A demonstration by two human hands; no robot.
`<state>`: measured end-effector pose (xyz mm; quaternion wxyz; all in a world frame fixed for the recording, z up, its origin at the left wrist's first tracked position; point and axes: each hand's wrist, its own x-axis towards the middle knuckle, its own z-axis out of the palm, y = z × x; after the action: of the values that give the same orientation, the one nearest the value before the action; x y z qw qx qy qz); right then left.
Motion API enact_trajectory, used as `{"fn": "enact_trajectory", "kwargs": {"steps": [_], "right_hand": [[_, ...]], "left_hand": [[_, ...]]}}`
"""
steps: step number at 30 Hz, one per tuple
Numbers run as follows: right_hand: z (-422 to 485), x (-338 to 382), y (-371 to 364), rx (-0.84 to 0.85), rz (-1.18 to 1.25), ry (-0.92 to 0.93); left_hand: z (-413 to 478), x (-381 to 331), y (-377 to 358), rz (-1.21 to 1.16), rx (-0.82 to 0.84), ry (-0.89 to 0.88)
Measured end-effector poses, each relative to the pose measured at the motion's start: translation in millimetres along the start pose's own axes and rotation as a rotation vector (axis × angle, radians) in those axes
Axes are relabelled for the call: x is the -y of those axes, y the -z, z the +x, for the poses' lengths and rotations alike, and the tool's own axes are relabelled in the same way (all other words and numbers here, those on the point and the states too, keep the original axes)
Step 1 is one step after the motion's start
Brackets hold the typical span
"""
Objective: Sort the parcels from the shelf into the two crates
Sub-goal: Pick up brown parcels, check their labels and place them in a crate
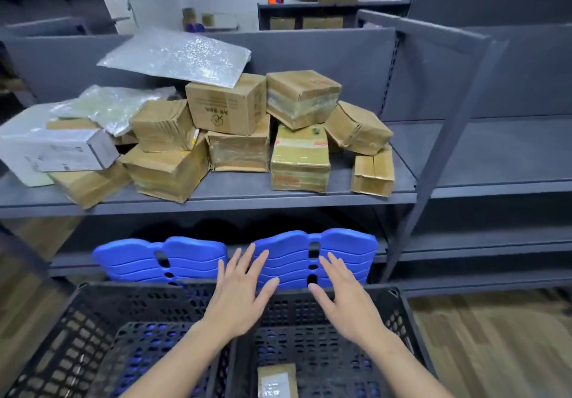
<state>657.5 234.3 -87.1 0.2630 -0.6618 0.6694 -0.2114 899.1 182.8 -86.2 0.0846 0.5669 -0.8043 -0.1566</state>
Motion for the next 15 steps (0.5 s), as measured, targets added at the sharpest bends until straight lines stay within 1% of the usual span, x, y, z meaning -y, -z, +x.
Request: {"fn": "enact_trajectory", "kwargs": {"steps": [3,7,11,13,15], "right_hand": [[16.9,-5.1,15.7,-0.039,0.053,0.014],[54.2,-4.5,43.5,-0.117,0.136,0.032],[103.2,7.0,73.8,-0.198,0.276,0.01],[128.6,14.3,87.6,-0.222,0.342,-0.004],[153.4,19.3,97.7,-0.208,0.399,-0.02]], "left_hand": [[26.7,-8.4,14.1,-0.091,-0.043,-0.007],[79.4,-26.1,49.6,-0.28,-0.181,-0.017],[138.3,-45.8,89.5,-0.467,-0.296,0.031],[160.8,-55.3,101.7,-0.524,-0.316,0.048],[179.5,-60.7,105.0,-0.59,-0.281,0.036]]}}
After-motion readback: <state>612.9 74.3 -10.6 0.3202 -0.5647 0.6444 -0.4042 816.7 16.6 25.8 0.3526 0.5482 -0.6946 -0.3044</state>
